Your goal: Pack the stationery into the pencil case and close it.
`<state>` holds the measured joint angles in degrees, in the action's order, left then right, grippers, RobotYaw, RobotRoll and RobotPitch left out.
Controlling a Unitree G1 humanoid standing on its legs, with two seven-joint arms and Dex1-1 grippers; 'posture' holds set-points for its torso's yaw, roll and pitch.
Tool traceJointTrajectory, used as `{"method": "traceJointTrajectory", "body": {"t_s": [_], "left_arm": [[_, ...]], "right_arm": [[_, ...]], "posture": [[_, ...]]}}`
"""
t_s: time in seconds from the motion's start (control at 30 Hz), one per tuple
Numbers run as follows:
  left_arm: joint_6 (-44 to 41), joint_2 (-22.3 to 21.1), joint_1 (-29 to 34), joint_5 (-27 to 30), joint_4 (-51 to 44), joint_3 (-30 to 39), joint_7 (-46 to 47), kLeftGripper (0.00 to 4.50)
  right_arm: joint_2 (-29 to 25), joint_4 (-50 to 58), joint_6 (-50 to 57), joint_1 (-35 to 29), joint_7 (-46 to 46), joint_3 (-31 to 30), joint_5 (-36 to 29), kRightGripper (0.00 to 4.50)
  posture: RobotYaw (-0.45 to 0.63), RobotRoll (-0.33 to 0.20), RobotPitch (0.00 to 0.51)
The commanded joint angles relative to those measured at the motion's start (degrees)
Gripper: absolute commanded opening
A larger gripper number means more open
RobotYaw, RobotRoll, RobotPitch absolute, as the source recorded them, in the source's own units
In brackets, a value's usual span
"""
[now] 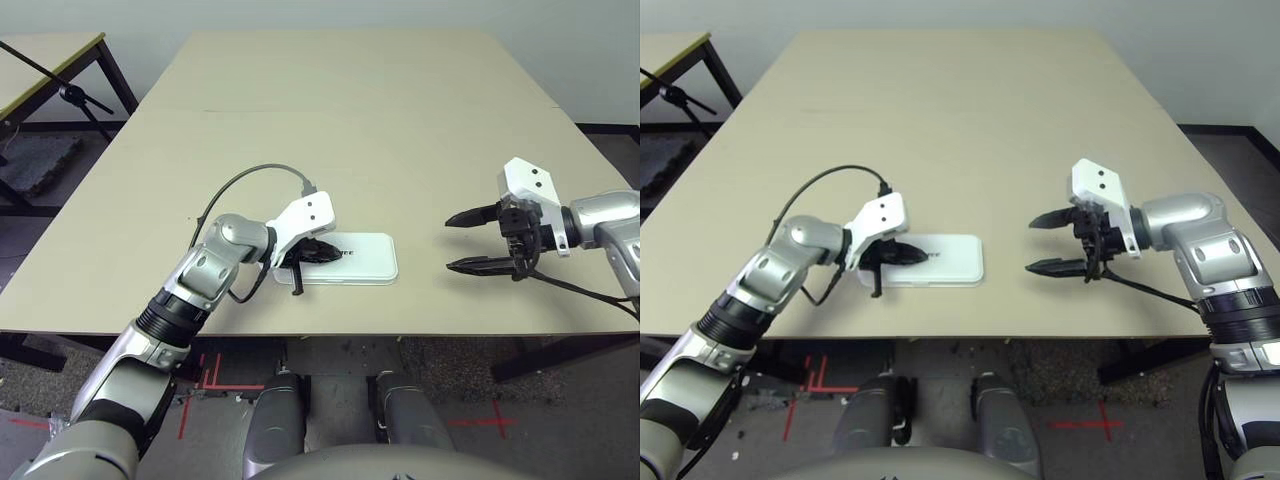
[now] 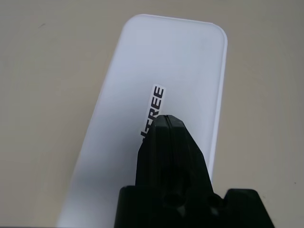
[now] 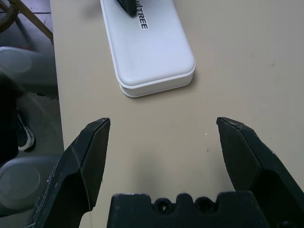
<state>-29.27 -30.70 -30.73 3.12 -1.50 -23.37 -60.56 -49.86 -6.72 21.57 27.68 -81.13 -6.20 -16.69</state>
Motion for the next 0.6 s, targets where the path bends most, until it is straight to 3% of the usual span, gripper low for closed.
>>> {"method": "traceJointTrajectory", "body": {"t_s": [0.03, 0.27, 0.3, 0.37, 0.6], "left_arm": [[-0.66, -1.1, 1.96, -1.98, 1.77, -1.74, 0.56, 0.02], [2.0, 5.03, 1.17, 3.94, 3.12, 8.72, 7.53, 0.02], [1.93, 5.91, 1.11, 4.78, 3.18, 10.43, 8.72, 0.18], [2.11, 7.13, 1.09, 6.14, 3.22, 13.06, 10.29, 0.62], [8.7, 10.57, 0.19, 11.07, 7.54, 26.23, 19.07, 3.28]], "right_arm": [[0.63, 0.2, -0.15, -0.23, 0.29, -1.07, 0.49, 4.5], [4.3, -3.85, -3.17, 1.06, 6.61, 0.36, 3.09, 4.5], [5.2, -4.67, -3.22, 1.49, 8.05, 0.95, 3.08, 4.5], [6.83, -5.99, -3.28, 2.14, 10.58, 2.09, 2.81, 4.5], [16.63, -18.71, -9.09, 7.44, 28.92, 10.02, 3.12, 4.5]], "posture": [[-0.02, 0.0, 0.078], [-0.02, 0.0, 0.076], [-0.02, 0.0, 0.076], [-0.02, 0.0, 0.077], [-0.01, 0.0, 0.082]]}}
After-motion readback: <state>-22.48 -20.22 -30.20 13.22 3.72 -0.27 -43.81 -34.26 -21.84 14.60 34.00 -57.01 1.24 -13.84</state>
